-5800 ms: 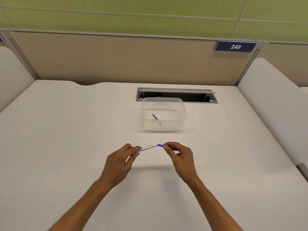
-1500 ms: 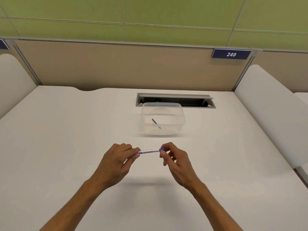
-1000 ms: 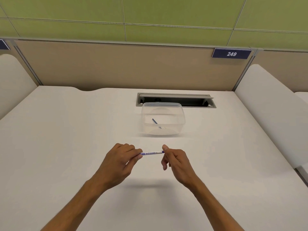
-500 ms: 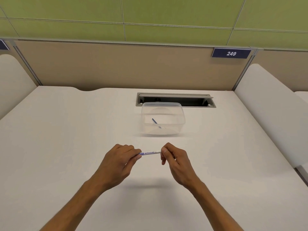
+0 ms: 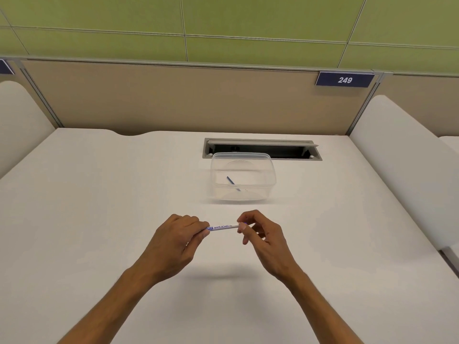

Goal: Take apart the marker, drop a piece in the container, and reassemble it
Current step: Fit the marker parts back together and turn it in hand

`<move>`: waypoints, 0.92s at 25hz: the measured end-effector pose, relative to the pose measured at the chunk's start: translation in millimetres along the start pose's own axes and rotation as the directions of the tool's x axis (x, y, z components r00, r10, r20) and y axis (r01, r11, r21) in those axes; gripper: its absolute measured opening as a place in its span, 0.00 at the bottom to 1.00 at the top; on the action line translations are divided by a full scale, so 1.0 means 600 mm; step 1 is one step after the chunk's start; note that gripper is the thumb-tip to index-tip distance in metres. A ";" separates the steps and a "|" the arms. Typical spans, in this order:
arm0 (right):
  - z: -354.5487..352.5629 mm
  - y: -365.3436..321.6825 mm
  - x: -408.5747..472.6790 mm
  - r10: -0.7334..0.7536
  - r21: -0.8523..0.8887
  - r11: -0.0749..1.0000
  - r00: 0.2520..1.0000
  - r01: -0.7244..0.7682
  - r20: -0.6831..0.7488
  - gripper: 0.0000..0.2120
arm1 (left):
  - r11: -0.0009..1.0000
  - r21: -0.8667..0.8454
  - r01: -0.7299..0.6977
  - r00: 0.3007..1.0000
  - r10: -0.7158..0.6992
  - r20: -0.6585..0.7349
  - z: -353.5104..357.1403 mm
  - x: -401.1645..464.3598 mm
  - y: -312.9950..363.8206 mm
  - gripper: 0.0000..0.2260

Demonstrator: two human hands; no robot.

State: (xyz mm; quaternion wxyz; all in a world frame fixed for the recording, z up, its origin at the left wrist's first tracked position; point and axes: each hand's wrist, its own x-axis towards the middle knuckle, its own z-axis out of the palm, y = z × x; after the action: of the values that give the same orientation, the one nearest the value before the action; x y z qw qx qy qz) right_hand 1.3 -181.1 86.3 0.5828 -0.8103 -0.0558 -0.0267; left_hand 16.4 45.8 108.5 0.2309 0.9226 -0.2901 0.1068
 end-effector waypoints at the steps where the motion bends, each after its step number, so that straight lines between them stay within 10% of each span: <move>1: 0.000 0.000 -0.001 -0.017 -0.039 0.999 1.000 0.017 -0.001 0.04 | 1.000 -0.011 0.003 1.000 -0.003 -0.002 -0.001 0.000 0.000 0.12; 17: 0.008 0.000 0.006 0.098 -0.054 0.994 0.995 -0.097 0.007 0.28 | 0.998 0.045 -0.037 0.999 0.038 -0.026 0.003 -0.003 0.002 0.10; 23: 0.005 -0.004 -0.002 -0.008 -0.047 0.999 0.999 0.007 -0.031 0.07 | 1.000 0.003 0.007 0.999 -0.007 -0.052 -0.003 0.002 0.000 0.11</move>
State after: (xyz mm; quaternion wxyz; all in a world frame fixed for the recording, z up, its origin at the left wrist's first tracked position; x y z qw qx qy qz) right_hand -0.1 -177.7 87.6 0.5643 -0.8230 -0.0490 -0.0430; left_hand 17.4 45.9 110.3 0.2371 0.9209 -0.2804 0.1304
